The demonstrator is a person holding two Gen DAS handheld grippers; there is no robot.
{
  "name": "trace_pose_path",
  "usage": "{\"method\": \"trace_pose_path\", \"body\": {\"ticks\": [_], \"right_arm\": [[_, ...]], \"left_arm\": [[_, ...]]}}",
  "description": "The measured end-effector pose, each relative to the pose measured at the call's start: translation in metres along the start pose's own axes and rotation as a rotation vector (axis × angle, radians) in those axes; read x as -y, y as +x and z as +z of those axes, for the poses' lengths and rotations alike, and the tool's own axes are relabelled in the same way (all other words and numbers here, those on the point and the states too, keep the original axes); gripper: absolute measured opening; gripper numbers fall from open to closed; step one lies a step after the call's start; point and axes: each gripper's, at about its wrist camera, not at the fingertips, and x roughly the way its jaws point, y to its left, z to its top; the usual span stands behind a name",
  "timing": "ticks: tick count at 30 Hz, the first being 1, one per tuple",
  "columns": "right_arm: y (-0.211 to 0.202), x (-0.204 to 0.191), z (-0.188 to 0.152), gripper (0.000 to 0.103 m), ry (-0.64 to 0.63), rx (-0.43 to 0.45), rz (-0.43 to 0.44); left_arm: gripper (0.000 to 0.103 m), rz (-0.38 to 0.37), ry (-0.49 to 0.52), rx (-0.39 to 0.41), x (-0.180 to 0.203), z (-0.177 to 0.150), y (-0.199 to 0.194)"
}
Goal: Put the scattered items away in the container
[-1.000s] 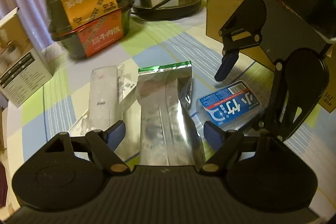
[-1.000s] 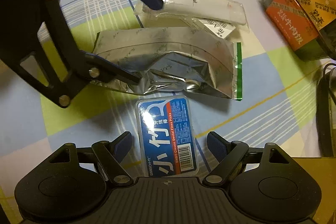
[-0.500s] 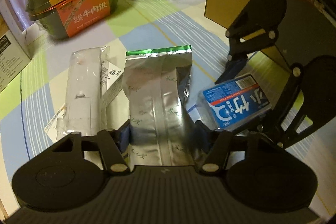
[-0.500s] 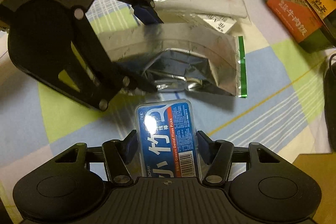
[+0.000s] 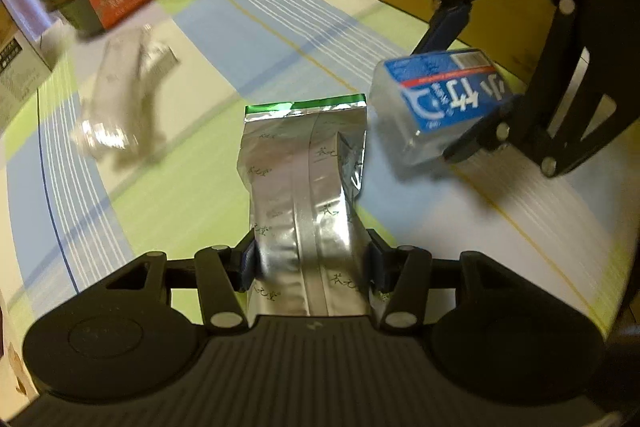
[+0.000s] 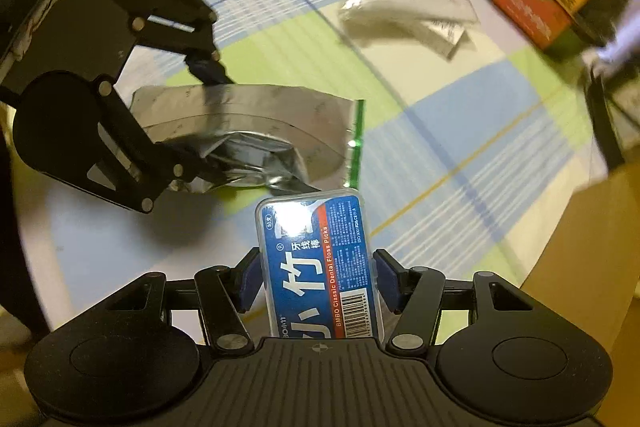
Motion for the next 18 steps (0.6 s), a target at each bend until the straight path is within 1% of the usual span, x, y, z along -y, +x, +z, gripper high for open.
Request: {"method": "trace_pose_path", "body": {"ticks": [3,4,5,7,10,12,18], "right_arm": [[-0.005,-0.023,-0.024,0.061,0.077,0.024,0.022],[-0.006,-0.03,-0.031,0.061,0.099,0.029,0.029],[-0.006,-0.037,-0.038,0.061,0.116,0.033,0.033],[-0.003,-0.046,-0.048,0.061,0.137,0.034,0.018],[-0.002,-0.051,-0.063,0.061,0.195,0.04,0.004],[-0.001,-0.053,-0.07,0.061,0.209,0.043,-0.009],[0.008,-0.051,-0.078,0.061,0.245,0.063,-0.023]], "left_arm": [[0.05,-0.014,-0.007,-0.011,0.017,-0.017,-0.012],[0.053,-0.015,-0.02,-0.015,0.02,-0.021,-0.014],[0.054,-0.01,-0.034,-0.016,0.021,-0.023,-0.015],[0.053,0.0,-0.06,-0.015,0.022,-0.026,-0.018],[0.054,0.007,-0.092,-0.011,0.022,-0.021,-0.02],[0.054,0.01,-0.102,-0.013,0.023,-0.018,-0.019],[0.055,0.015,-0.11,-0.025,0.023,-0.007,-0.012]]}}
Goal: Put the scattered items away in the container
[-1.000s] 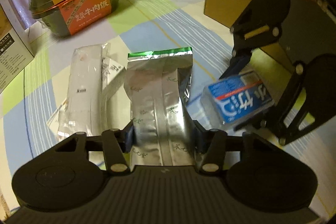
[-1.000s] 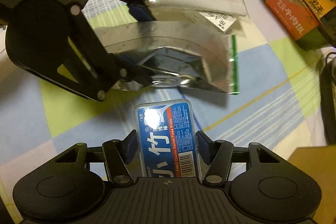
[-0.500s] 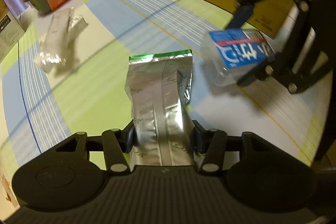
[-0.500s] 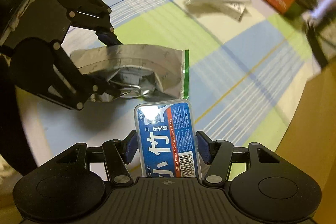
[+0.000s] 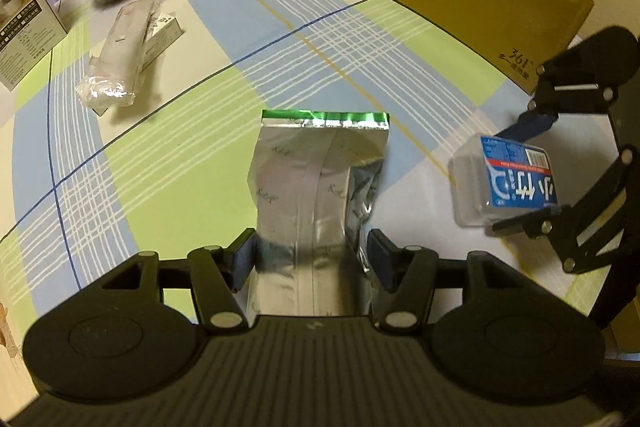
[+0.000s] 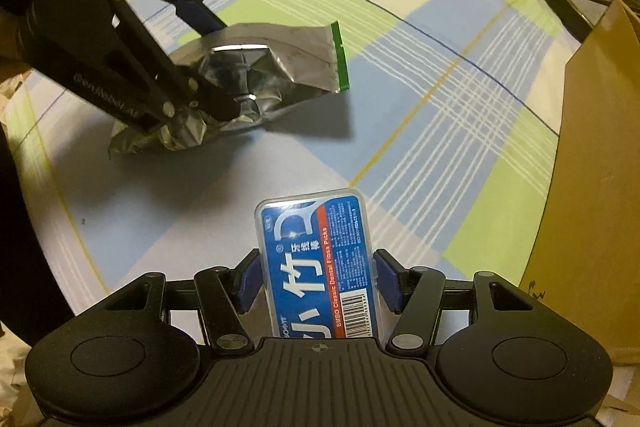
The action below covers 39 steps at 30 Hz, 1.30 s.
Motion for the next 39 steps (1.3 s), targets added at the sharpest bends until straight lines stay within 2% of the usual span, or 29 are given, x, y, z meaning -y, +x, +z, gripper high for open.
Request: {"method": "trace_pose_path", "body": {"ticks": [5,9,13,26,39], "right_arm": [[0.002,0.006,-0.007,0.061,0.031,0.003,0.012],[0.005,0.009,-0.008,0.061,0.057,0.002,0.017],[0.002,0.009,-0.009,0.06,0.104,0.004,0.004],[-0.051,0.006,-0.026,0.06,0.218,0.096,-0.02],[-0.108,0.001,-0.042,0.06,0.285,0.203,-0.044]], "left_arm": [[0.054,-0.003,-0.009,-0.005,-0.001,0.0,0.005],[0.042,-0.004,-0.02,-0.005,-0.003,-0.002,0.006],[0.039,0.0,-0.015,-0.013,-0.001,-0.002,0.001],[0.038,0.021,-0.025,0.053,0.034,0.0,-0.05],[0.038,0.051,0.017,0.116,0.074,0.004,-0.093]]}}
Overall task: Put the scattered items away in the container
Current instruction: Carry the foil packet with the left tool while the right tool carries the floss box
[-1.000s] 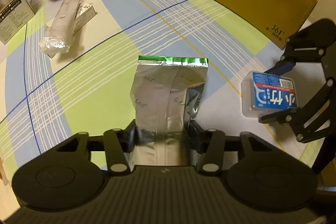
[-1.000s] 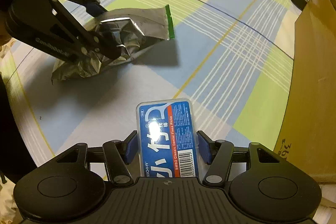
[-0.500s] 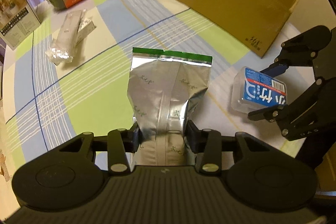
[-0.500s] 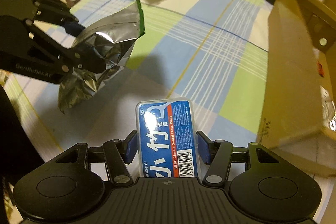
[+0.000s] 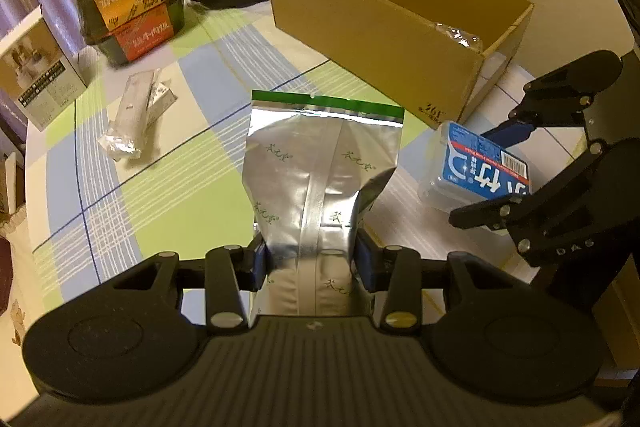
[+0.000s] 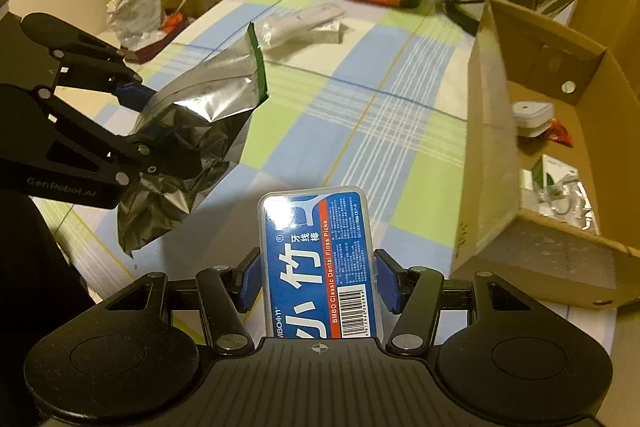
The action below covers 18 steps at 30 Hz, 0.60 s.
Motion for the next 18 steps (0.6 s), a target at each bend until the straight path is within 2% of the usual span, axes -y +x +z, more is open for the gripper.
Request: {"method": "trace_pose_path", "body": {"ticks": [18], "right_arm": [[-0.052,0.013,-0.012,0.06,0.071,0.082,-0.033]], "left_arm": [[0.038,-0.02,0.014,0.051,0.035,0.015,-0.027]]}}
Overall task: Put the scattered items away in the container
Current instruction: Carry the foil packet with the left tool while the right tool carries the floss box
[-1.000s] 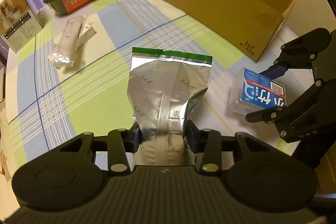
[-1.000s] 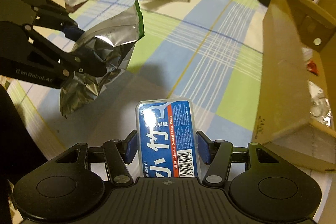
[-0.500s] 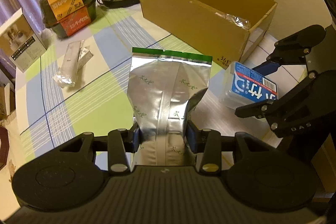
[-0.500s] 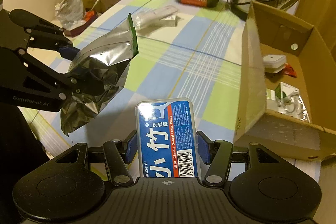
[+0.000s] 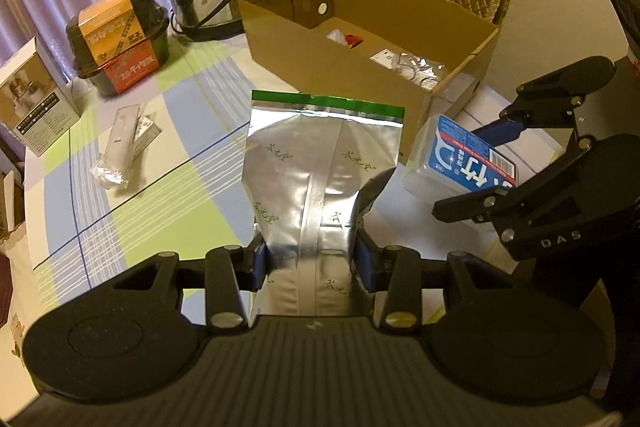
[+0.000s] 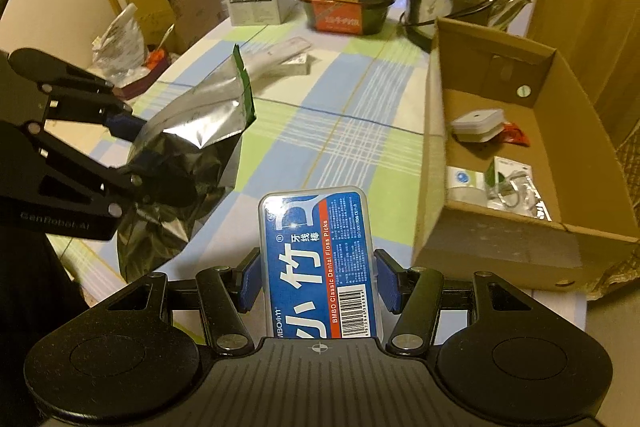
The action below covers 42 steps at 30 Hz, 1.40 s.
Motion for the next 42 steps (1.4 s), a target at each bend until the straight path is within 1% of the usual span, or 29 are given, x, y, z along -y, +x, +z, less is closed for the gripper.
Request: {"method": "trace_pose_path", "body": {"ticks": [12,23,33,42], "right_arm": [[-0.019,0.019,-0.007,0.06,0.042,0.035,-0.024],[-0.03,0.045,-0.012,0.06,0.083,0.048,-0.057],[-0.04,0.072,-0.004,0.06,0.094,0.066,-0.102],[-0.058,0.106,0.011,0.06,0.111,0.12,-0.165]], "left_arm": [[0.038,-0.019,0.02,0.029,0.023,0.023,-0.005],[0.038,-0.041,0.038,0.036,0.04,0.042,0.007],[0.038,-0.057,-0.003,0.029,0.049,0.066,0.016],[0.038,-0.11,-0.053,0.07,0.056,0.106,0.013]]}}
